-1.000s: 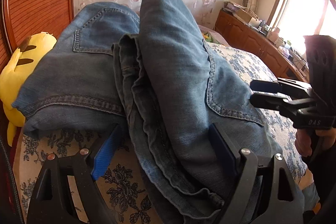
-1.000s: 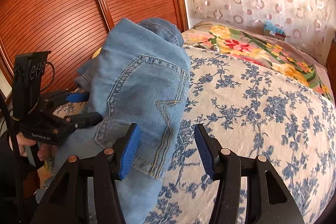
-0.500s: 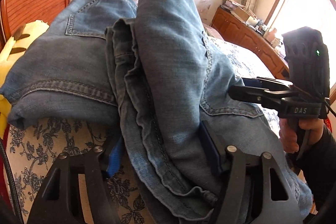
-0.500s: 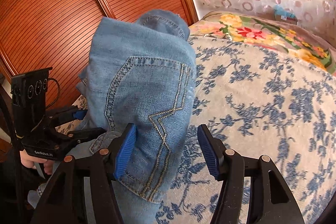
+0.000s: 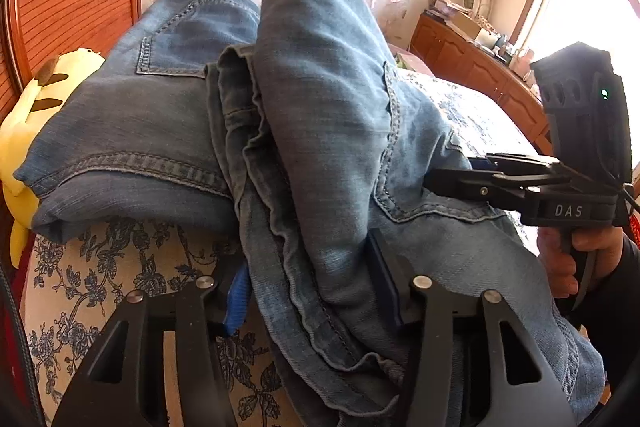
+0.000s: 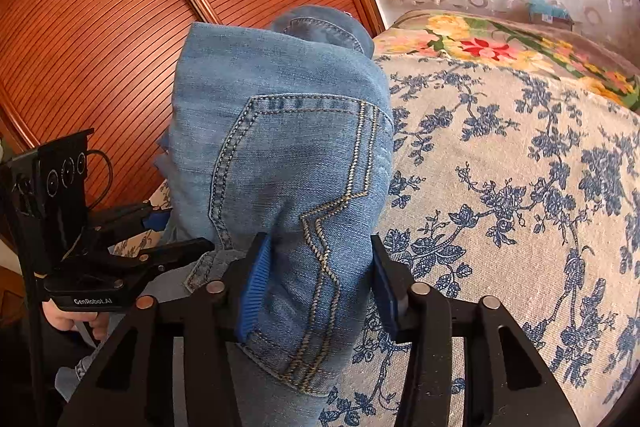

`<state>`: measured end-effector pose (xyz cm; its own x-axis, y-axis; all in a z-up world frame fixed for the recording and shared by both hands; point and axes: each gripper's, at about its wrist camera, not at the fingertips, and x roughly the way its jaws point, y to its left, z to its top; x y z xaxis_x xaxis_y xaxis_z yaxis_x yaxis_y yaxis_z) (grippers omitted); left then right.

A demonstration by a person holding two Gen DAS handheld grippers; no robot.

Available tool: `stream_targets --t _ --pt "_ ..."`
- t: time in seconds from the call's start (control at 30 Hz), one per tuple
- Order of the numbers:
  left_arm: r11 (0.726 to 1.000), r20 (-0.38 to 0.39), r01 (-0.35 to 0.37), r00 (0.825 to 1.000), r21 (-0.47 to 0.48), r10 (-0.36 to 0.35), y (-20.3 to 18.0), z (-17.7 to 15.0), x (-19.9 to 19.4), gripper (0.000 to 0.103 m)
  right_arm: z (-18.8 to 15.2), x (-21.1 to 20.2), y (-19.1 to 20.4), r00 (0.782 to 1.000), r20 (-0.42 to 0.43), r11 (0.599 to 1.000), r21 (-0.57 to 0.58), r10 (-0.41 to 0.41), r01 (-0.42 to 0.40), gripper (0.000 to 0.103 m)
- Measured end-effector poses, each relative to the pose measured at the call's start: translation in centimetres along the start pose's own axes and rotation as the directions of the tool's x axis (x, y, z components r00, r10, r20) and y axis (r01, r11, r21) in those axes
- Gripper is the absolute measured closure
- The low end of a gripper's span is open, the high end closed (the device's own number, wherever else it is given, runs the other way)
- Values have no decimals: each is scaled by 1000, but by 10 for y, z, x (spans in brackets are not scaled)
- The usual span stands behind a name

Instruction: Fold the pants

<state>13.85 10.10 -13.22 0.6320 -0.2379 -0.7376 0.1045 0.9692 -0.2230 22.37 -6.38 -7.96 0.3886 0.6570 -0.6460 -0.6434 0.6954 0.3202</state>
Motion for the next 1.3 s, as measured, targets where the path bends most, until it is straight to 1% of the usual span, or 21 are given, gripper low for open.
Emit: stream_targets --t 0.07,0.17,0.27,0.3,0.33,0.37,0.4,0.43,0.53,0.67,0.77,0.9,0.97,1.0,1.1,1.2,1.3 --pt "1000 8 -2 1000 -3 2 2 -2 -3 56 -1 -3 7 1000 5 999 -28 -16 16 62" --pt "1000 15 -8 1000 10 8 2 -5 -7 58 -2 -6 13 999 21 998 -55 -32 33 65" --pt "1000 22 -7 1000 15 6 1 -7 -10 64 -4 -7 13 999 33 998 -57 -32 34 66" --pt "1000 28 -5 1000 21 4 0 -8 -11 71 -5 -8 13 999 39 998 -57 -31 33 67" --pt "998 16 62 998 18 -62 -1 -8 -11 89 -5 -10 15 998 46 998 -59 -30 33 67" --pt "998 14 69 998 14 -69 -3 -10 -12 89 -7 -12 16 998 53 997 -65 -28 32 69" --pt "998 21 35 999 44 -36 -10 -11 -13 89 -7 -15 19 997 63 996 -76 -32 37 70" --pt "998 21 21 1000 60 -22 -12 -11 -14 89 -8 -18 21 997 72 995 -85 -35 41 71" --pt "998 24 48 999 34 -49 -8 -11 -17 89 -7 -28 26 995 89 993 -105 -37 46 72" --pt "998 24 40 999 48 -41 -7 -15 -21 89 -11 -35 27 995 92 991 -128 -39 50 73" --pt "998 22 45 999 37 -46 -10 -14 -23 89 -14 -36 28 995 96 991 -126 -41 53 73" --pt "998 10 27 1000 48 -28 -9 -8 -21 79 -16 -35 30 994 87 991 -114 -59 69 73" --pt "999 6 14 1000 51 -14 -8 -8 -20 70 -19 -39 30 993 90 992 -98 -72 81 74" --pt "999 5 8 1000 49 -9 -8 -7 -20 64 -21 -42 31 993 90 992 -92 -78 87 74" --pt "999 -5 18 1000 37 -18 -7 -6 -19 47 -28 -50 32 991 87 992 -71 -98 104 74" --pt "998 -27 66 998 14 -65 -4 -6 -16 46 -35 -59 33 991 80 992 -54 -110 114 74" --pt "996 -39 85 996 10 -85 -7 -5 -14 46 -43 -68 35 989 76 991 -36 -124 128 74"
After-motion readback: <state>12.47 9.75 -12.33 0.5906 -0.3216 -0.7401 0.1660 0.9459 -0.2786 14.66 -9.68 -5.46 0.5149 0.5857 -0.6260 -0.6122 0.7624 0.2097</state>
